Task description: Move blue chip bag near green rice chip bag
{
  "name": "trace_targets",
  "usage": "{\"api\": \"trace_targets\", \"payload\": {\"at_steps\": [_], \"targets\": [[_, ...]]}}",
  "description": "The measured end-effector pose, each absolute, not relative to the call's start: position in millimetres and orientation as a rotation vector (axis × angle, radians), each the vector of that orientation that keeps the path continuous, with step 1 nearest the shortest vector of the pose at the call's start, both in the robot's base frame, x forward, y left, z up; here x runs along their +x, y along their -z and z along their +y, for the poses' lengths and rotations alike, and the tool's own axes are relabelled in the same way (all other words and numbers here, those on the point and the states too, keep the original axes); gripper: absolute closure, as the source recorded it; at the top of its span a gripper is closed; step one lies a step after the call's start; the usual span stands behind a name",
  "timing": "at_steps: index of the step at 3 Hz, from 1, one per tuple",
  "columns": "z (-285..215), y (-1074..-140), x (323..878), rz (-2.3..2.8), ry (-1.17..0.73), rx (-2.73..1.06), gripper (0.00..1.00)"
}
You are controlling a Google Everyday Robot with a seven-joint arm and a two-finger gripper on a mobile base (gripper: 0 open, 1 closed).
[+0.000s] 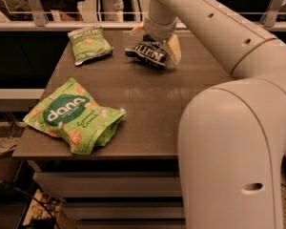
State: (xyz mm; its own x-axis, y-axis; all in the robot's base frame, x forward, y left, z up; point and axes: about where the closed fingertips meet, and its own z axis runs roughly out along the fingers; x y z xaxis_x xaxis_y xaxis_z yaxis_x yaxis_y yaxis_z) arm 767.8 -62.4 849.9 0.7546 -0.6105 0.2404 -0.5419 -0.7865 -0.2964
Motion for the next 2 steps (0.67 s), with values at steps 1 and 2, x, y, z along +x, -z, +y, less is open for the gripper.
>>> {"api": "trace_targets", "payload": {"at_steps": [1,2], "targets": [[-58.7,-844.7,770.2,0.904,0.499,-2.778,0.00],[-51.9,-834.5,773.0,0.888,0.482,-2.806,0.00]]}}
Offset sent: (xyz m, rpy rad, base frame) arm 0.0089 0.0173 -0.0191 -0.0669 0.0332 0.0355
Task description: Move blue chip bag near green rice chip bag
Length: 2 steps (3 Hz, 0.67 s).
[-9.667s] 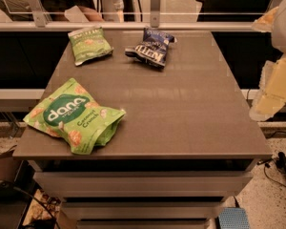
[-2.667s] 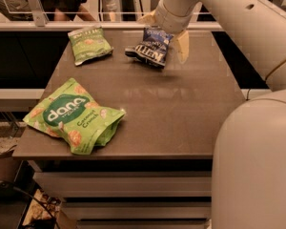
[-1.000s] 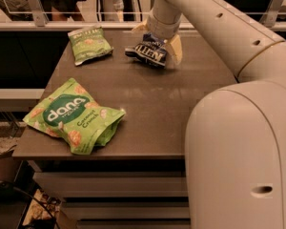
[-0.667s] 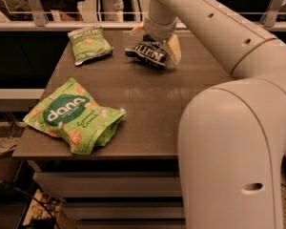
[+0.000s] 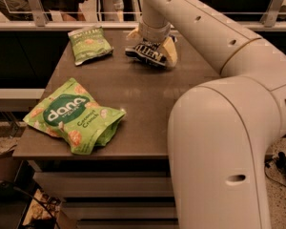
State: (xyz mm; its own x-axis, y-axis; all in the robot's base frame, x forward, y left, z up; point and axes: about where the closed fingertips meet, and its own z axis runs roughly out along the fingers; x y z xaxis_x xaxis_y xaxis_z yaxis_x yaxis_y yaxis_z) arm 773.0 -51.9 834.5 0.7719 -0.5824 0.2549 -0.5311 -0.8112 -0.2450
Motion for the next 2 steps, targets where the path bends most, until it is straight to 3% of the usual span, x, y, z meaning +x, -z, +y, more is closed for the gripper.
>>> {"api": "trace_targets", "payload": {"at_steps": [1,2], "targets": [[-50.8,-821.5,773.5,0.897,0.452,-2.827,0.00],[-50.0,-818.2,774.0,0.896,0.448,-2.829,0.18]]}}
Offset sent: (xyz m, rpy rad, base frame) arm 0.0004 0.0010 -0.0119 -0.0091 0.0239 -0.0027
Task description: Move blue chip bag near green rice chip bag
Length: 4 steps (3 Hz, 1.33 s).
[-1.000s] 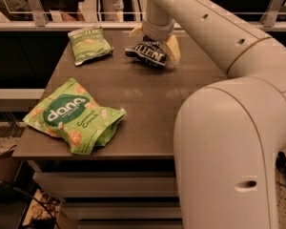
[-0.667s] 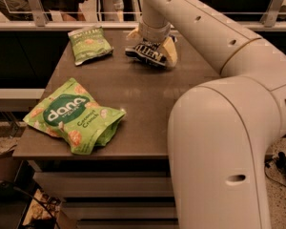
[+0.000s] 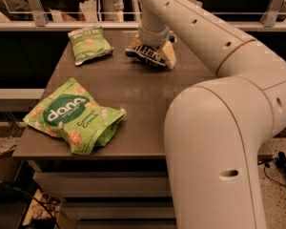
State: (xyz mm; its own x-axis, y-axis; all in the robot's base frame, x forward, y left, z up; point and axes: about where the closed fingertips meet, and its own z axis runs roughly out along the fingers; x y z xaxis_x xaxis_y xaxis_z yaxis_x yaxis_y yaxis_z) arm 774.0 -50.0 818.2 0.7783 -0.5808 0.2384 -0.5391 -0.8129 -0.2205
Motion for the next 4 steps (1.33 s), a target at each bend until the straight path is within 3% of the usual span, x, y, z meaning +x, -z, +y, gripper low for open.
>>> {"api": "trace_targets", "payload": {"at_steps": [3,4], "targets": [[-49.5,-819.7,774.4,0.895,0.444,-2.832,0.87],[-49.5,-823.2,774.4,0.895,0.444,-2.832,1.00]]}}
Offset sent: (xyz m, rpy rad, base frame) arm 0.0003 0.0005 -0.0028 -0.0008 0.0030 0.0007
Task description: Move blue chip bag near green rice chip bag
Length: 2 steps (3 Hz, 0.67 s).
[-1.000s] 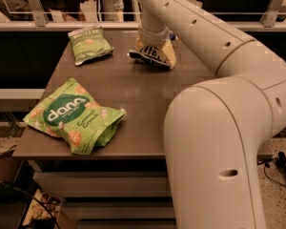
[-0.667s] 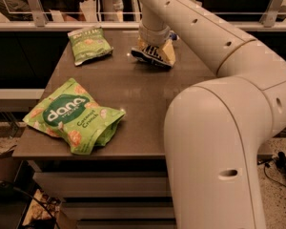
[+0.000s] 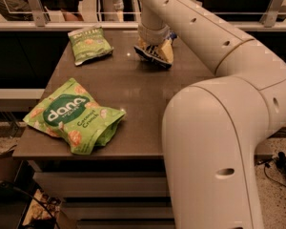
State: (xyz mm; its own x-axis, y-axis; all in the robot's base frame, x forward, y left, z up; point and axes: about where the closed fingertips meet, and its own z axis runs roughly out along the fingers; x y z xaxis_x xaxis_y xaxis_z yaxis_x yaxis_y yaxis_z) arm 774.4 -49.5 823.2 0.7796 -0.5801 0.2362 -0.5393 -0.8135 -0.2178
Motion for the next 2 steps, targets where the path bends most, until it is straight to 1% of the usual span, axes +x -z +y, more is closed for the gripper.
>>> {"api": "trace_targets", "payload": {"at_steps": [2], "targets": [[-49.5,-824.2,774.4,0.895,0.444,-2.832,1.00]]}}
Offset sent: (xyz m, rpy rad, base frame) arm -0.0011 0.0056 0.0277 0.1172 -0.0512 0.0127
